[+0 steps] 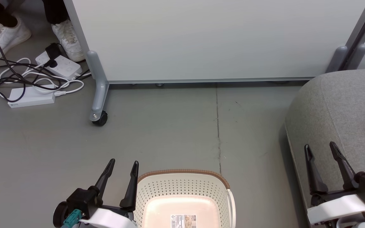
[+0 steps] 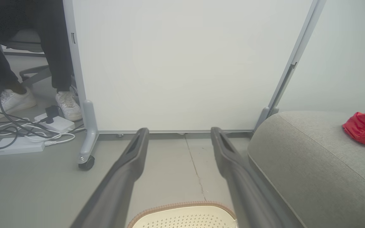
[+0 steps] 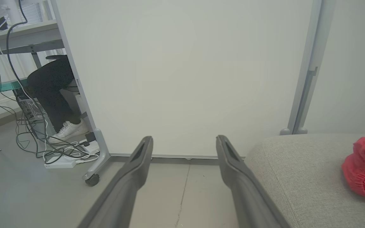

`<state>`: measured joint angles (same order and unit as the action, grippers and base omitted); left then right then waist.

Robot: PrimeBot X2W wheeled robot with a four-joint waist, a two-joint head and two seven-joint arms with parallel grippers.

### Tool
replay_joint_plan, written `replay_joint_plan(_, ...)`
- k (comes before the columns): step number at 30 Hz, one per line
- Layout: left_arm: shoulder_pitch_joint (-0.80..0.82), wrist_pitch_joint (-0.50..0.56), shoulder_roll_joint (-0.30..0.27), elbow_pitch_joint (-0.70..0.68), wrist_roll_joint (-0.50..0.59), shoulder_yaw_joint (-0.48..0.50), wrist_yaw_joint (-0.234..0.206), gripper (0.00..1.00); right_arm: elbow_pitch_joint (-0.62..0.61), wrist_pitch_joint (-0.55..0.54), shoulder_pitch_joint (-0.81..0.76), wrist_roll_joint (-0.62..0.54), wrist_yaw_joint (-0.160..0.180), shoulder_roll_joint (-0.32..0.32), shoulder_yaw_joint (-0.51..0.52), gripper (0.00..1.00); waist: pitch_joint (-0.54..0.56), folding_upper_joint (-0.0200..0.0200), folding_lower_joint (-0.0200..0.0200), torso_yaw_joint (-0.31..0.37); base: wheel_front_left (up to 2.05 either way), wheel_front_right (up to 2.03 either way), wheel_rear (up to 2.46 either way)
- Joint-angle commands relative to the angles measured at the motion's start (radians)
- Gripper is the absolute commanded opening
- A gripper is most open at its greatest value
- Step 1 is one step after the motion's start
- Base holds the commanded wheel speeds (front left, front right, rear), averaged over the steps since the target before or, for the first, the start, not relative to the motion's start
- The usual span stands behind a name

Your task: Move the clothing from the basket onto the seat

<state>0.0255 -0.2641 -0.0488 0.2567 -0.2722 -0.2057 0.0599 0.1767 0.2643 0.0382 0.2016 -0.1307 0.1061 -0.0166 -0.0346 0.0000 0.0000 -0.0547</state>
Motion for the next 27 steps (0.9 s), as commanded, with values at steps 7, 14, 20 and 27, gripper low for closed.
replay_joint_plan(7,0.016,0.000,-0.004,-0.002,-0.014,0.010,0.000,1.00,0.001,0.000,0.013,0.003,0.000,0.006,-0.005,1.00,-0.007,0.0000,0.0000,0.001,0.00,0.00,0.00)
replay_joint_plan(14,-0.002,0.000,0.001,0.005,-0.021,0.005,0.001,0.00,0.007,0.000,0.000,-0.001,0.000,0.002,-0.011,0.00,-0.006,0.0000,0.0000,0.001,0.00,0.00,0.00)
replay_joint_plan(20,-0.030,0.011,-0.001,0.016,-0.081,0.006,0.001,0.00,0.023,-0.012,-0.029,0.063,0.000,-0.011,-0.014,0.00,-0.005,0.0000,0.0000,0.002,0.00,0.00,0.00)
replay_joint_plan(27,-0.034,0.039,-0.010,-0.009,-0.214,0.022,0.003,0.00,-0.001,-0.041,-0.047,0.206,0.000,-0.008,-0.001,0.00,-0.003,0.0000,0.0000,0.005,0.00,0.00,0.00)
